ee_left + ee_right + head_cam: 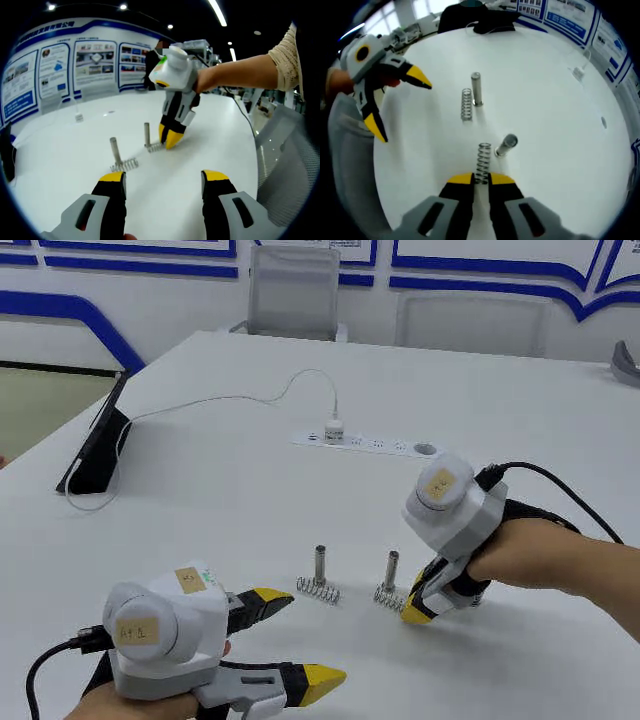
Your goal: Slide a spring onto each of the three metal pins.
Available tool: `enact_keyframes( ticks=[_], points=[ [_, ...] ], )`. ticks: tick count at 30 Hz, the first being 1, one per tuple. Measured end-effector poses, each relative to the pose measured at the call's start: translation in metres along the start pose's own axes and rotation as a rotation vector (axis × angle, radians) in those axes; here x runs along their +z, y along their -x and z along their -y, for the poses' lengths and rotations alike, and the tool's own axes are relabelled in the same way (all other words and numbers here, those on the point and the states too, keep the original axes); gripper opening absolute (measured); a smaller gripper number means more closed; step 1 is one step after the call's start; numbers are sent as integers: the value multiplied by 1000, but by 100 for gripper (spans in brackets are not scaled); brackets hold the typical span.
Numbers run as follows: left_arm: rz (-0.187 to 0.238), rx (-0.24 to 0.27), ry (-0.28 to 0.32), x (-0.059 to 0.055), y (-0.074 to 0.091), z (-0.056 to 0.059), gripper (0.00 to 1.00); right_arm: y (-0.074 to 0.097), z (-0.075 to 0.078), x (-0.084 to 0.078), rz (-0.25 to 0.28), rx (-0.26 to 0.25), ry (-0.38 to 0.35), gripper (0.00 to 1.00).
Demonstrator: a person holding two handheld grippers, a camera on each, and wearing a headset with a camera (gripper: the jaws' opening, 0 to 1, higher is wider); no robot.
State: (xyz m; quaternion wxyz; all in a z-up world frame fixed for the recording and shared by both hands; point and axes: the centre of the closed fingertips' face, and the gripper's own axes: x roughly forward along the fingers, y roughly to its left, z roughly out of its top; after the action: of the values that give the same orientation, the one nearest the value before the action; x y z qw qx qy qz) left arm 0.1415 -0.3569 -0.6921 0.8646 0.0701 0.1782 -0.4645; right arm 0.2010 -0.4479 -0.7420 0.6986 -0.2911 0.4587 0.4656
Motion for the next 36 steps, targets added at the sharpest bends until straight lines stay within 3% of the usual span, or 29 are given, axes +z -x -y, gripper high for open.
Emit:
enact_keyframes(
  ticks=[13,27,36],
  points=[
    [1,-1,-4,2,0,1,61,3,-3,-1,1,-9,32,12],
    [0,-24,-25,8,-8,4,60,23,-13,-6,-11,3,105,12],
    [-5,-58,-51,12,-15,13,56,37,-28,-6,-13,30,174,12]
  ],
)
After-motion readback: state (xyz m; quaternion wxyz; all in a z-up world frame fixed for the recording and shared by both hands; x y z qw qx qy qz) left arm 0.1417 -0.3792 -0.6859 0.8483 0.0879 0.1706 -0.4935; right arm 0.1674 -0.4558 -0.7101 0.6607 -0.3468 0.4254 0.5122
